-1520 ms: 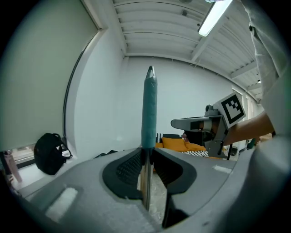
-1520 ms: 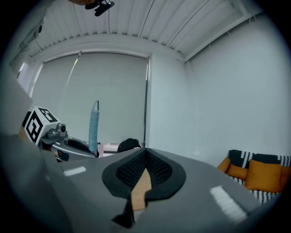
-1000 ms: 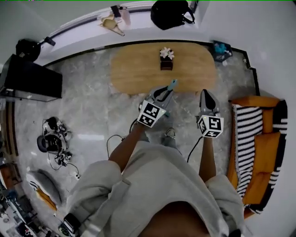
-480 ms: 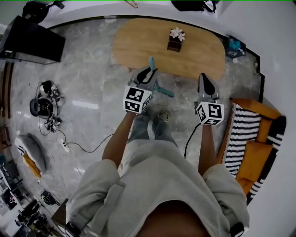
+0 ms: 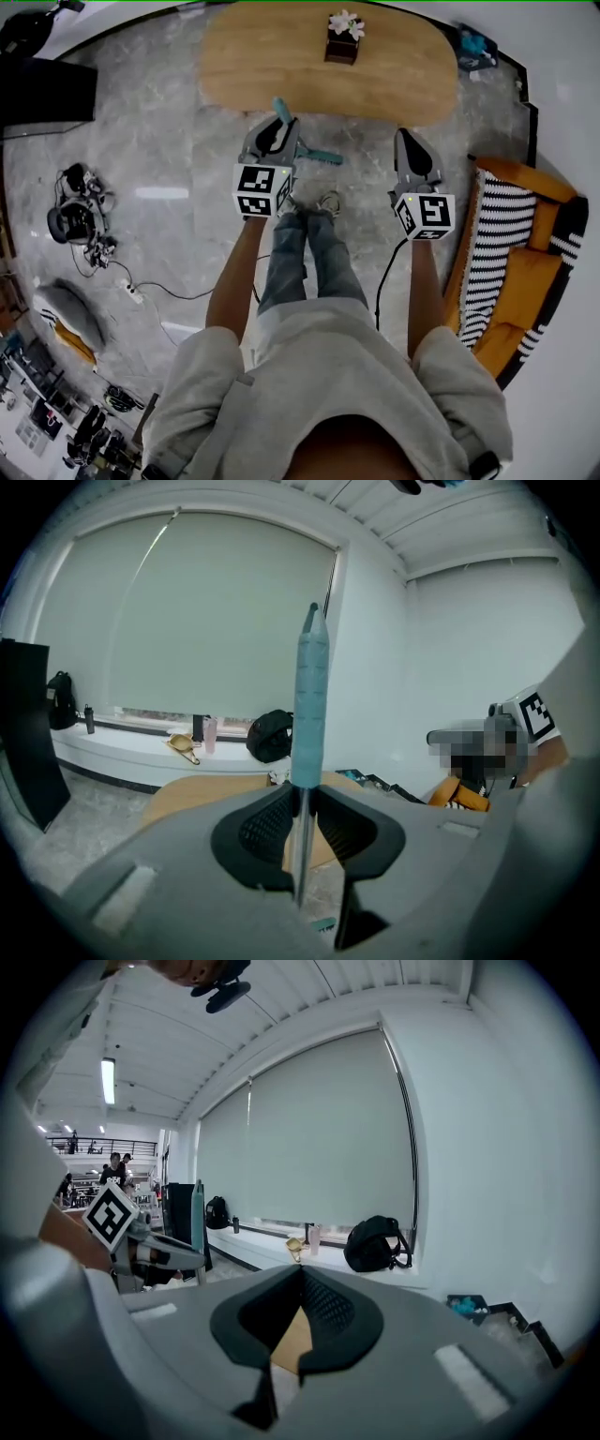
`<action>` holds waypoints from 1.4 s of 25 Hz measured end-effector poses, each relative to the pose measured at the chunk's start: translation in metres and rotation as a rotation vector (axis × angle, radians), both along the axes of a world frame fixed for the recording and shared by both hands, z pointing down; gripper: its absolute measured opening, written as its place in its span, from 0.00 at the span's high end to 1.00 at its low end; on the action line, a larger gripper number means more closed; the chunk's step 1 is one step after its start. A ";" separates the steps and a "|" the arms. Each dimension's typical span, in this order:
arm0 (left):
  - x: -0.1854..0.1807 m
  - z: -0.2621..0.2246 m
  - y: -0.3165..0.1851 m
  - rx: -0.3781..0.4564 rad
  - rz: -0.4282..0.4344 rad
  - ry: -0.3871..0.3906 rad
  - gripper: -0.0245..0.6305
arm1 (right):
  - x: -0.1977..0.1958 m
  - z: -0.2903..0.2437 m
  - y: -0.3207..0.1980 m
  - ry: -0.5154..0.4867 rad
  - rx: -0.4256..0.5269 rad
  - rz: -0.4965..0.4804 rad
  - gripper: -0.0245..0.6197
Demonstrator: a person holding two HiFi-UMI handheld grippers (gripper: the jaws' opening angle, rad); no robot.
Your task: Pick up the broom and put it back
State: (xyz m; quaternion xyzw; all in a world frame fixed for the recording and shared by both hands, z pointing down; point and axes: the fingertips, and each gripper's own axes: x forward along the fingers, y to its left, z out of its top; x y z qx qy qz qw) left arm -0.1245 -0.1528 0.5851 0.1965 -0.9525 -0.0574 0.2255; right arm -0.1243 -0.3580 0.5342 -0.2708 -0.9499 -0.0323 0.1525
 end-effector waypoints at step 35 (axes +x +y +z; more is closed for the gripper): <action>-0.042 0.193 0.038 0.022 -0.022 0.067 0.83 | 0.014 0.150 -0.006 0.124 0.076 -0.054 0.96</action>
